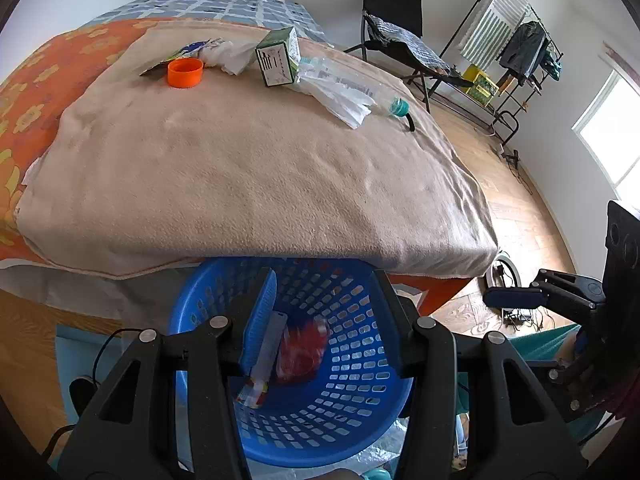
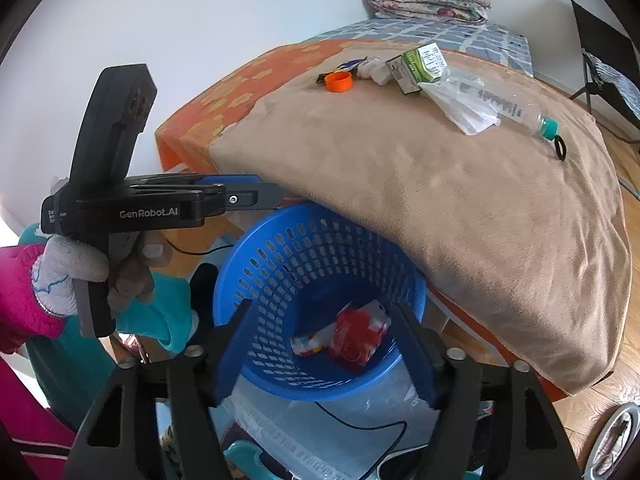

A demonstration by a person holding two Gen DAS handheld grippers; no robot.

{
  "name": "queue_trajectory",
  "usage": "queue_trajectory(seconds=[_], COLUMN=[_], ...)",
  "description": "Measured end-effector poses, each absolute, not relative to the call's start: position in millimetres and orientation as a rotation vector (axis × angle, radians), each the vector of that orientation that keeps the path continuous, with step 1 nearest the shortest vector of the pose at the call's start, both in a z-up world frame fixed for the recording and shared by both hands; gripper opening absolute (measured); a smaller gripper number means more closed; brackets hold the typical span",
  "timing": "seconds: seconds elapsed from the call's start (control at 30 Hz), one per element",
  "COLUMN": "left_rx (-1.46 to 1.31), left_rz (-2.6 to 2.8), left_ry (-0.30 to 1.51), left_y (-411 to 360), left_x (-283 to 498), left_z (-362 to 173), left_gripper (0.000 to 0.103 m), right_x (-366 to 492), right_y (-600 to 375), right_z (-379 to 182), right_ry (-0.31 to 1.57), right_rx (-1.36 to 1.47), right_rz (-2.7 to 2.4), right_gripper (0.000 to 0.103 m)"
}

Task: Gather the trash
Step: 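Carry tube and red box over the blue basket and open both tools, then raise both open tools from the basket back over the towel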

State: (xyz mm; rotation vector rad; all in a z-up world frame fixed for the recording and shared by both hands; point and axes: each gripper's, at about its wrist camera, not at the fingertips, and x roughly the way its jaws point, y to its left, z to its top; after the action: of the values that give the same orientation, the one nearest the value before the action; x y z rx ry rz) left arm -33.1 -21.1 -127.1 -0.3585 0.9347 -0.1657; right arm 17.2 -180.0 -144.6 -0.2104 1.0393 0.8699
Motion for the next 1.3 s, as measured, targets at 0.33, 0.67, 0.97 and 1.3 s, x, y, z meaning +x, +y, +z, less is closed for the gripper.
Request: queue_trajectory(seconds=[0.33,0.67,0.97,1.3], left_rx=[-0.362,-0.359,-0.368,-0.326], left_rz=[-0.150,-0.117,-0.062,-0.016], left_ry=[0.940,0.913,0.871,0.852], left_y=[-14,0,24,47], left_x=[-25,-6,17,46], left_z=[-123,-106,-86,-72], left_gripper=[0.049,0.058,0.058,0.058], right_x=[30,55,86,115], right_y=[-186,-193,-205,-207], right_z=[-144,-130,-97,-65], right_ry=[1.053,1.038,0.909,0.737], right_rx=[-0.159,-0.077,-0.050,-0.096], right_rz=[0.818,0.781,0.727,0.711], right_gripper=[0.085,0.088,0.088,0.088])
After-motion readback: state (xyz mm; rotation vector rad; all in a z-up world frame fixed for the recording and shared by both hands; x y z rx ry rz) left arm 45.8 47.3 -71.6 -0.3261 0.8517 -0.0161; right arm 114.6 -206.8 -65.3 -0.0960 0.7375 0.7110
